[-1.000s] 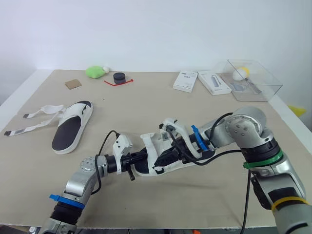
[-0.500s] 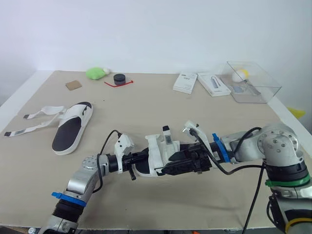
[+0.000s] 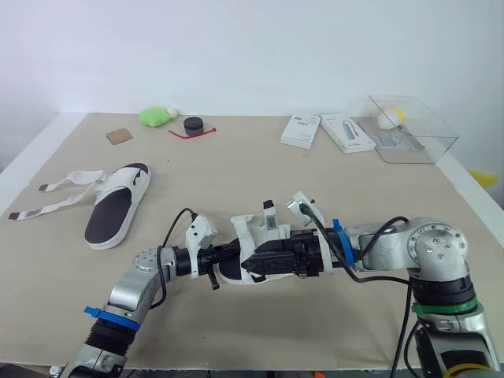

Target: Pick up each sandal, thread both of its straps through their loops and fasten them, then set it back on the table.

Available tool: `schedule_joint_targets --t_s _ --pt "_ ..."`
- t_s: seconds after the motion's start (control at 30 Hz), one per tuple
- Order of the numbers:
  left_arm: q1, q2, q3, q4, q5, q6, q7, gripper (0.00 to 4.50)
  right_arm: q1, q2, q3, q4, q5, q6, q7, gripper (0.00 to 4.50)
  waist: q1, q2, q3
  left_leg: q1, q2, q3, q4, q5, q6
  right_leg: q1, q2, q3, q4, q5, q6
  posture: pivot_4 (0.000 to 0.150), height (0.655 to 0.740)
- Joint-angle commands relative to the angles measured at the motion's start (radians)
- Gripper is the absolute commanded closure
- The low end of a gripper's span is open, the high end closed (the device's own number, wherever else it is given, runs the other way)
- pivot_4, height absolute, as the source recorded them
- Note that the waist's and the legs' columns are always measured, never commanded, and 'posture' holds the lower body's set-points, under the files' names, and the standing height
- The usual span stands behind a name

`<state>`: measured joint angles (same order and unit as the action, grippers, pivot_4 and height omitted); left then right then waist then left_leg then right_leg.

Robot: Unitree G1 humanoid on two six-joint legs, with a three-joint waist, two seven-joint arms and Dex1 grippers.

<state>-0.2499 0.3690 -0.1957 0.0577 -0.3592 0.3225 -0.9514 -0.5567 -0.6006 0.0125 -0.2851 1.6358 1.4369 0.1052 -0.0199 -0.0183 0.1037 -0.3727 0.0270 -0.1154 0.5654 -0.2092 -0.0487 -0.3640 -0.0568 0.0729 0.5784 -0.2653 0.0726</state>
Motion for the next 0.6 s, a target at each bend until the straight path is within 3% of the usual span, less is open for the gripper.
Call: schedule_joint_targets --t_s 0.03,0.1,0.3,0.6 --pt "0.04 0.011 -0.036 0.059 0.049 0.034 0.014 4.5 -0.004 -0.066 -0.015 -0.06 0.158 -0.061 0.04 0.03 0.0 -0.002 0.0 0.0 0.0 0.0 0.0 0.0 0.0 0.0 0.0 0.0 0.0 0.0 0.0 0.15 0.74" --pt "0.039 0.012 -0.035 0.059 0.049 0.033 0.014 4.5 0.0 -0.113 0.012 -0.065 0.222 -0.079 0.044 0.03 0.0 -0.002 0.0 0.0 0.0 0.0 0.0 0.0 0.0 0.0 0.0 0.0 0.0 0.0 0.0 0.15 0.74" --pt "0.041 0.011 -0.036 0.057 0.05 0.032 0.014 4.5 0.053 -0.257 0.16 -0.088 0.196 -0.044 0.011 0.03 0.0 -0.004 0.001 0.0 0.0 0.0 0.0 0.0 0.0 0.0 -0.001 0.0 -0.001 -0.001 -0.001 0.15 0.74" --pt "0.041 0.012 -0.037 0.057 0.05 0.032 0.013 4.5 0.064 -0.197 0.251 0.001 0.058 -0.098 -0.107 0.03 0.0 -0.004 0.002 0.0 0.0 0.001 0.0 0.0 0.0 -0.002 -0.002 0.0 -0.002 -0.001 -0.001 0.15 0.74"
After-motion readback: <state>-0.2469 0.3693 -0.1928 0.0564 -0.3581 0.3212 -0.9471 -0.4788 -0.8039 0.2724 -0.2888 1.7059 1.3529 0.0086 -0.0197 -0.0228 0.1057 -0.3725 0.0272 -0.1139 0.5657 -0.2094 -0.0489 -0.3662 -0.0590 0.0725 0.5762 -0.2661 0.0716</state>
